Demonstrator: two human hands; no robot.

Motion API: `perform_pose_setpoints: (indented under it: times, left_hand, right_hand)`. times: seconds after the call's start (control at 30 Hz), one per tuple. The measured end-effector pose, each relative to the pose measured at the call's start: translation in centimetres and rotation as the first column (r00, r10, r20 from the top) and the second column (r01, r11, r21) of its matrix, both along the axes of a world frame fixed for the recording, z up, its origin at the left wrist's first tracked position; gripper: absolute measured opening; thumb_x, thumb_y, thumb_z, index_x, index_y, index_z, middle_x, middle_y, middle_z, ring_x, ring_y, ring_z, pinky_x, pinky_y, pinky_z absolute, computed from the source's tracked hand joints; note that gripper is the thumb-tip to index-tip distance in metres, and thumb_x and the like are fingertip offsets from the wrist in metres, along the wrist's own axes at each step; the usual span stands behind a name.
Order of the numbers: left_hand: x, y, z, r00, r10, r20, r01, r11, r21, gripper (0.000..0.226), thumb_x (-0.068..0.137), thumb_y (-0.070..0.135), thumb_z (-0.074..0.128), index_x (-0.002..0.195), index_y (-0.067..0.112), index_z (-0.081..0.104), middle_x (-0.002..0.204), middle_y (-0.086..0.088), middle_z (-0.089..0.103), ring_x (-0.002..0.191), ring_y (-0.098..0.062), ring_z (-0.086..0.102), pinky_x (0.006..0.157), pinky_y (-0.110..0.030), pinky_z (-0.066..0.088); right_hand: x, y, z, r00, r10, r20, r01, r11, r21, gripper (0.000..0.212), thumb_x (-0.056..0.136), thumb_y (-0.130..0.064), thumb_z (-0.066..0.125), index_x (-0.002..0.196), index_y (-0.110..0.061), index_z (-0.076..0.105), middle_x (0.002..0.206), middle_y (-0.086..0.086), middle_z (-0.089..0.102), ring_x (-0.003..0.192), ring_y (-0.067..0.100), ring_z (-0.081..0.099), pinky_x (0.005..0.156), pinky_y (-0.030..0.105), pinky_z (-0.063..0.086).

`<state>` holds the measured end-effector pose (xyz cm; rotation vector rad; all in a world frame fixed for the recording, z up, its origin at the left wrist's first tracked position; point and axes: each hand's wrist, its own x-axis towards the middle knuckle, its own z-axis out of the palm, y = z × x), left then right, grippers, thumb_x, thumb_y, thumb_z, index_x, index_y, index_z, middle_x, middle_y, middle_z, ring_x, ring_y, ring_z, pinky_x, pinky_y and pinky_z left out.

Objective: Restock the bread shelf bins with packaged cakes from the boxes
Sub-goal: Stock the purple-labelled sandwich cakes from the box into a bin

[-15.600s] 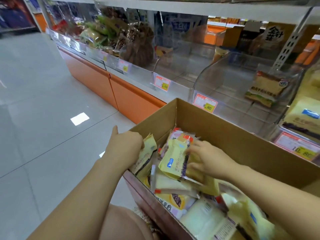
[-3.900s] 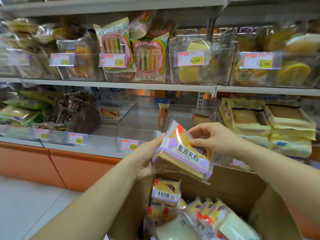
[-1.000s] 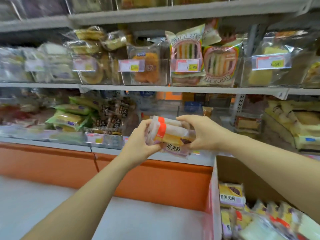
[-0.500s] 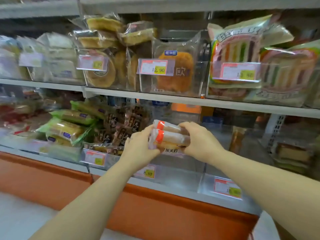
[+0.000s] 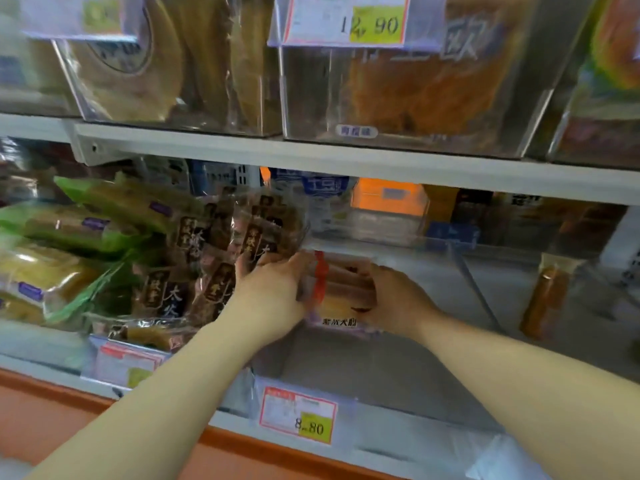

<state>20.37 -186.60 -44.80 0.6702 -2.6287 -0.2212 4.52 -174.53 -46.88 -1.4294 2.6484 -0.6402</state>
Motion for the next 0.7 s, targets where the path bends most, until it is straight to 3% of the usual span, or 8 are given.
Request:
perform_pose_setpoints:
  times: [0.1, 0.23, 0.3, 0.37, 0.43, 0.53, 0.7]
  left_hand:
    - [0.2, -0.1, -0.4, 0.990, -0.031, -0.141, 0.033, 0.999, 0.016, 0.039, 0.092, 0.032, 0.051, 0.130, 0.037, 0.047, 0.126, 0.011, 0.058, 0.129, -0.015, 0.038, 0.111, -0.035, 0.009]
    - [0.3, -0.2, -0.7, 0.975, -0.040, -0.217, 0.055, 0.996, 0.066, 0.037, 0.089, 0.021, 0.052, 0.123, 0.034, 0.055, 0.124, 0.012, 0.058, 0.126, -0.015, 0.042, 0.110, -0.031, 0.009]
    - [0.2, -0.2, -0.8, 0.970, -0.043, -0.239, 0.061, 0.996, 0.069, 0.036, 0.089, 0.020, 0.051, 0.121, 0.035, 0.056, 0.121, 0.013, 0.059, 0.124, -0.015, 0.043, 0.110, -0.030, 0.007]
    - [0.3, -0.2, -0.9, 0.969, -0.040, -0.242, 0.059, 0.996, 0.071, 0.034, 0.089, 0.019, 0.049, 0.119, 0.034, 0.056, 0.120, 0.014, 0.059, 0.123, -0.015, 0.043, 0.110, -0.029, 0.006]
    - [0.3, -0.3, -0.9, 0.970, -0.038, -0.241, 0.057, 0.996, 0.073, 0.034, 0.089, 0.018, 0.049, 0.119, 0.033, 0.057, 0.120, 0.013, 0.060, 0.124, -0.015, 0.043, 0.111, -0.031, 0.006]
    - [0.3, -0.3, -1.0, 0.971, -0.044, -0.237, 0.061, 0.996, 0.061, 0.038, 0.088, 0.013, 0.052, 0.119, 0.034, 0.058, 0.119, 0.013, 0.062, 0.123, -0.017, 0.045, 0.114, -0.038, 0.011]
    - [0.2, -0.4, -1.2, 0.979, -0.042, -0.198, 0.053, 0.997, 0.047, 0.043, 0.086, 0.012, 0.055, 0.122, 0.035, 0.057, 0.122, 0.014, 0.060, 0.124, -0.017, 0.043, 0.115, -0.040, 0.011]
  right_hand:
    - [-0.8, -0.9, -1.3, 0.999, -0.004, 0.049, 0.003, 1.000, 0.026, 0.067, 0.064, -0.020, 0.080, 0.123, -0.022, 0.050, 0.106, -0.004, 0.056, 0.100, 0.020, 0.060, 0.076, 0.028, 0.052]
    - [-1.1, -1.4, -1.5, 0.983, -0.159, 0.093, 0.166, 0.983, -0.074, 0.096, 0.063, -0.026, 0.086, 0.142, -0.016, 0.031, 0.132, 0.007, 0.040, 0.117, 0.025, 0.048, 0.085, 0.025, 0.040]
    - [-1.0, -1.4, -1.4, 0.932, -0.270, 0.243, 0.311, 0.939, -0.147, 0.115, 0.063, -0.019, 0.088, 0.150, -0.013, 0.013, 0.140, 0.013, 0.039, 0.126, 0.029, 0.044, 0.092, 0.029, 0.040]
    - [-0.8, -1.5, -1.6, 0.821, -0.373, 0.431, 0.455, 0.884, -0.101, 0.118, 0.067, -0.017, 0.086, 0.151, -0.006, 0.004, 0.144, 0.016, 0.041, 0.129, 0.030, 0.044, 0.096, 0.030, 0.040]
    - [-0.8, -1.9, -2.3, 0.734, -0.455, 0.504, 0.527, 0.850, -0.001, 0.100, 0.069, -0.017, 0.085, 0.146, 0.000, 0.023, 0.138, 0.019, 0.048, 0.121, 0.031, 0.051, 0.095, 0.031, 0.044]
    - [-0.7, -2.9, -3.1, 0.770, -0.417, 0.484, 0.493, 0.869, -0.036, 0.057, 0.071, -0.023, 0.083, 0.116, 0.001, 0.057, 0.118, 0.018, 0.062, 0.106, 0.032, 0.061, 0.093, 0.042, 0.051]
    - [-1.1, -3.9, -3.7, 0.846, -0.307, 0.436, 0.394, 0.910, -0.124, 0.043, 0.078, -0.015, 0.076, 0.115, -0.003, 0.060, 0.116, 0.019, 0.062, 0.104, 0.036, 0.061, 0.089, 0.049, 0.051]
